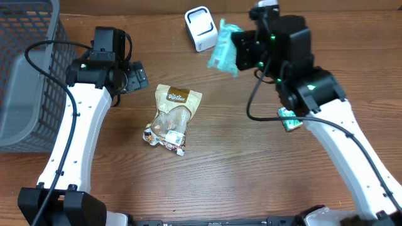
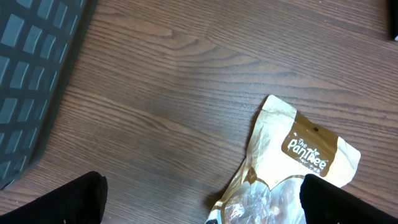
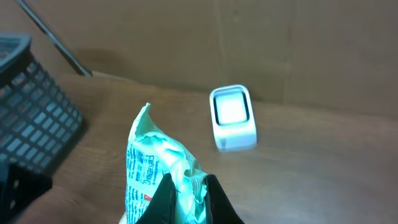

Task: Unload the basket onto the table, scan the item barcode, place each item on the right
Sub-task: 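Lift the wet-wipe pack and carry it up toward the white scanner, then hold the wet-wipe pack in front of the white scanner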

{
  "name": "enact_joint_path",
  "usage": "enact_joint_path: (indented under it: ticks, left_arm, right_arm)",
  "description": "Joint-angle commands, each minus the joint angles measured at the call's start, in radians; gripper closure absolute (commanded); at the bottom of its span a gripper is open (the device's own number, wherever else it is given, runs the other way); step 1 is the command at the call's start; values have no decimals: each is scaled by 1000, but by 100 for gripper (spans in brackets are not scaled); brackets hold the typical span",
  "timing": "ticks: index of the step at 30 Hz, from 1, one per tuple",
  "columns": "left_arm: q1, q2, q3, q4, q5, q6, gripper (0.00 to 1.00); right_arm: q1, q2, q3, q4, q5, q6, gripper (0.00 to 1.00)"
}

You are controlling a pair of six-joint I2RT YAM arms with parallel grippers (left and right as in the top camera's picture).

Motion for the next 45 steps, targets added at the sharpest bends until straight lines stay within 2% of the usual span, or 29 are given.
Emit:
enact_joint_path:
  ticks: [1, 8, 14, 21, 24, 30, 36, 45]
  left_arm:
    - [-3, -1, 10, 1, -3, 26, 0]
    - [-3, -1, 10, 1, -3, 26, 1]
    - [-3, -1, 10, 1, -3, 26, 0]
    - [-3, -1, 10, 1, -3, 26, 0]
    - [-3, -1, 10, 1, -3, 26, 0]
    - [-3, -1, 10, 0, -3, 26, 0]
    - [-3, -1, 10, 1, -3, 26, 0]
    - [-3, -1, 10, 1, -3, 26, 0]
  right_arm:
    - [26, 60, 18, 120, 40, -198, 96]
    - [56, 251, 18, 384, 218, -551, 96]
    - [68, 421, 18, 707, 387, -688, 96]
    - [72, 571, 18, 1034, 400, -849, 96]
    - [74, 626, 27, 1127, 396, -872, 96]
    - [74, 729, 159, 1137, 394, -867, 96]
    - [74, 836, 314, 1074, 380, -869, 96]
    - [74, 888, 332, 1073, 380, -837, 96]
